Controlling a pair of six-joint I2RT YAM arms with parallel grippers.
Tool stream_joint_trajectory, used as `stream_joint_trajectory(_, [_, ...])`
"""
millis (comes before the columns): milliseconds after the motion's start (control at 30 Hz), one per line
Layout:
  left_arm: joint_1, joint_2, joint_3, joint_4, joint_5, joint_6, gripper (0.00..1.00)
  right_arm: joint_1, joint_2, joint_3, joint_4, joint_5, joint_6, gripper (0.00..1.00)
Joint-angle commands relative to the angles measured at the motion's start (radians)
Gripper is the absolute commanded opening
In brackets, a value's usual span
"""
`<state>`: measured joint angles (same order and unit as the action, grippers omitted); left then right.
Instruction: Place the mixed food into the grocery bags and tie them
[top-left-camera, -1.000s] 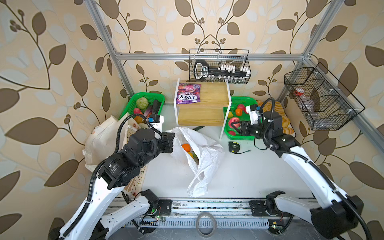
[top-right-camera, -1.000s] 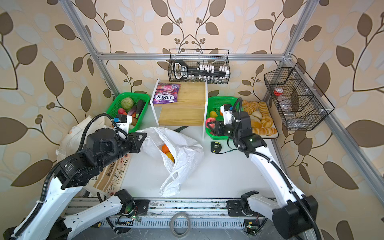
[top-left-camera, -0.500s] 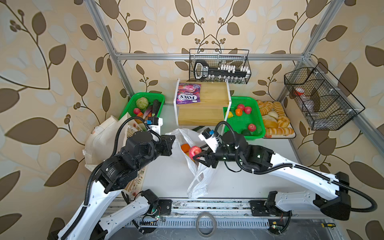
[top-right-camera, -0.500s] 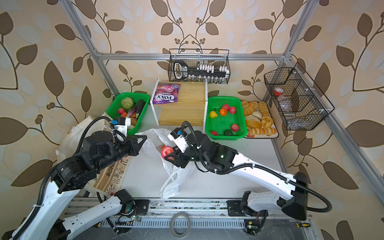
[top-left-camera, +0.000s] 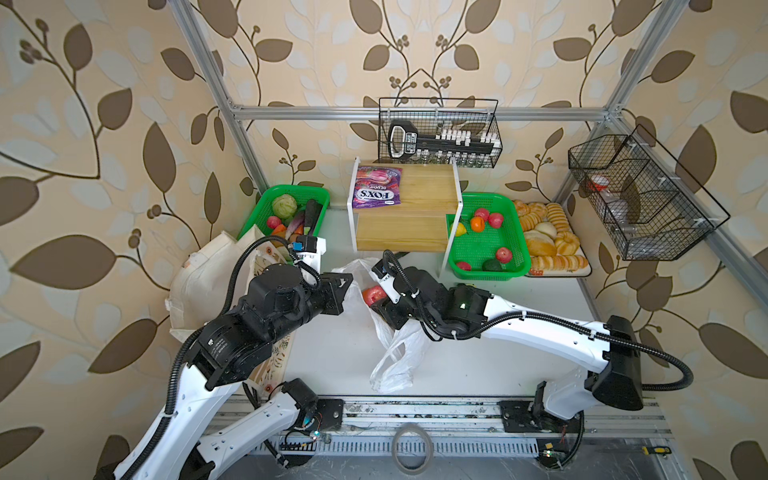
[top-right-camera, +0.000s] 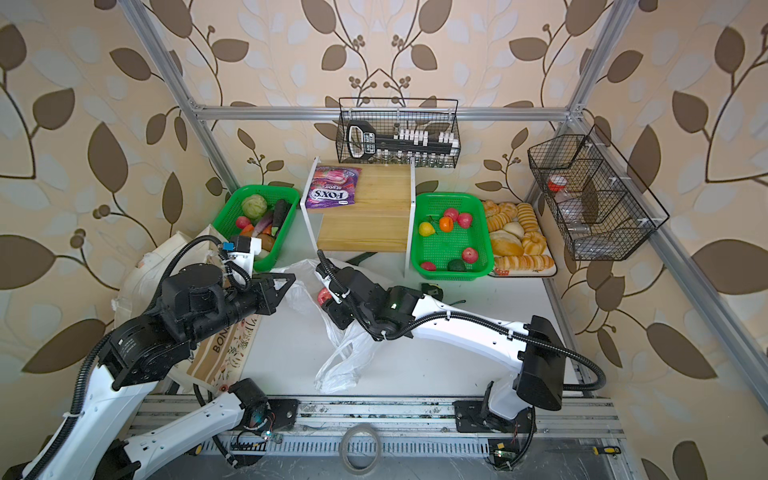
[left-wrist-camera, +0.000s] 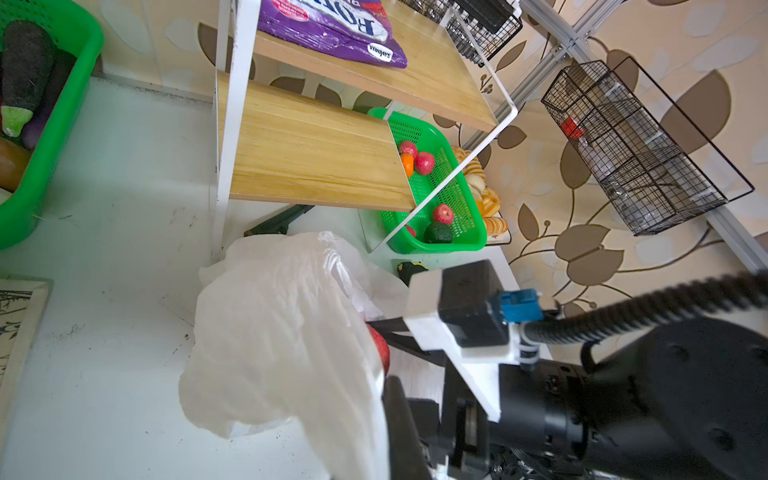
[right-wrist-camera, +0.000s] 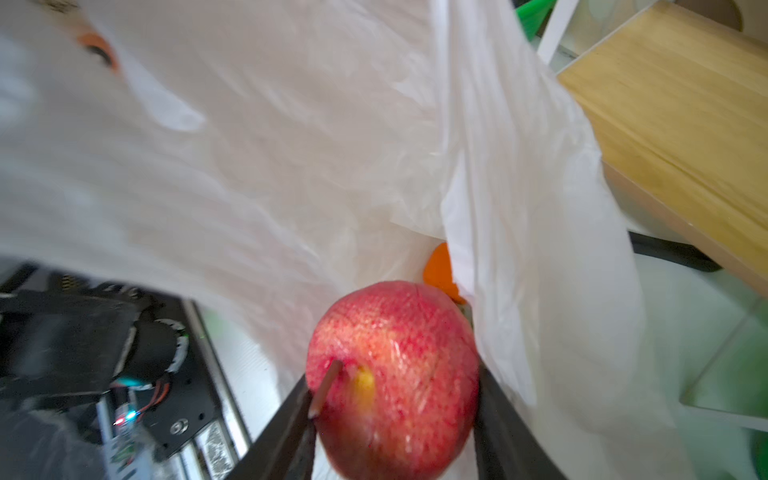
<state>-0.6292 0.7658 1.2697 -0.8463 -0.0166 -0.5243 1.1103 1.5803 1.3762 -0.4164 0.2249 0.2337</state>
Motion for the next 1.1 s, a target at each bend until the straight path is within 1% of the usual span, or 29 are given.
stream_joint_trajectory(0, [-0.004,-0.008,0.011,0.004,0.02,-0.008,0.0,0.012,0.058,0.085,-0.039,0.142,-0.022,0.46])
stream_joint_trajectory(67, [-0.004,-0.01,0.012,0.004,0.021,-0.01,0.0,0.013,0.097,0.125,-0.07,0.126,-0.033,0.48])
stream_joint_trajectory(167, [-0.004,-0.014,0.013,0.003,0.018,-0.011,0.0,0.022,0.125,0.15,-0.071,0.124,-0.032,0.6])
stream_joint_trajectory(267, [-0.004,-0.017,0.017,-0.002,0.005,-0.01,0.0,0.025,0.118,0.148,-0.058,0.129,-0.027,0.68])
stream_joint_trajectory(333, [-0.004,-0.019,0.019,-0.002,-0.002,-0.008,0.0,0.025,0.091,0.13,-0.039,0.117,-0.029,0.71])
stream_joint_trajectory(467, [-0.004,-0.018,0.022,-0.004,-0.02,0.001,0.0,0.025,-0.041,0.015,0.087,0.003,-0.058,0.75])
stream_joint_trajectory(567, [-0.004,-0.013,0.027,-0.006,-0.029,0.01,0.0,0.025,-0.175,-0.093,0.202,-0.139,-0.093,0.76])
stream_joint_trajectory(633, [-0.004,-0.011,0.029,-0.004,-0.031,0.012,0.0,0.026,-0.265,-0.178,0.251,-0.226,-0.14,0.77])
stream_joint_trajectory(700, [-0.004,-0.008,0.029,0.0,-0.03,0.012,0.0,0.025,-0.36,-0.258,0.293,-0.302,-0.222,0.78])
stream_joint_trajectory(767, [-0.004,-0.006,0.027,0.001,-0.026,0.012,0.0,0.023,-0.433,-0.327,0.319,-0.323,-0.29,0.78])
stream_joint_trajectory(833, [-0.005,-0.009,0.021,0.008,-0.022,0.012,0.0,0.019,-0.484,-0.368,0.306,-0.334,-0.363,0.76])
stream_joint_trajectory(933, [-0.005,-0.013,0.009,0.021,-0.022,0.008,0.0,0.012,-0.521,-0.393,0.238,-0.339,-0.458,0.74])
stream_joint_trajectory(1067, [-0.005,-0.005,0.013,0.016,-0.016,0.004,0.0,0.01,-0.56,-0.412,0.142,-0.396,-0.58,0.73])
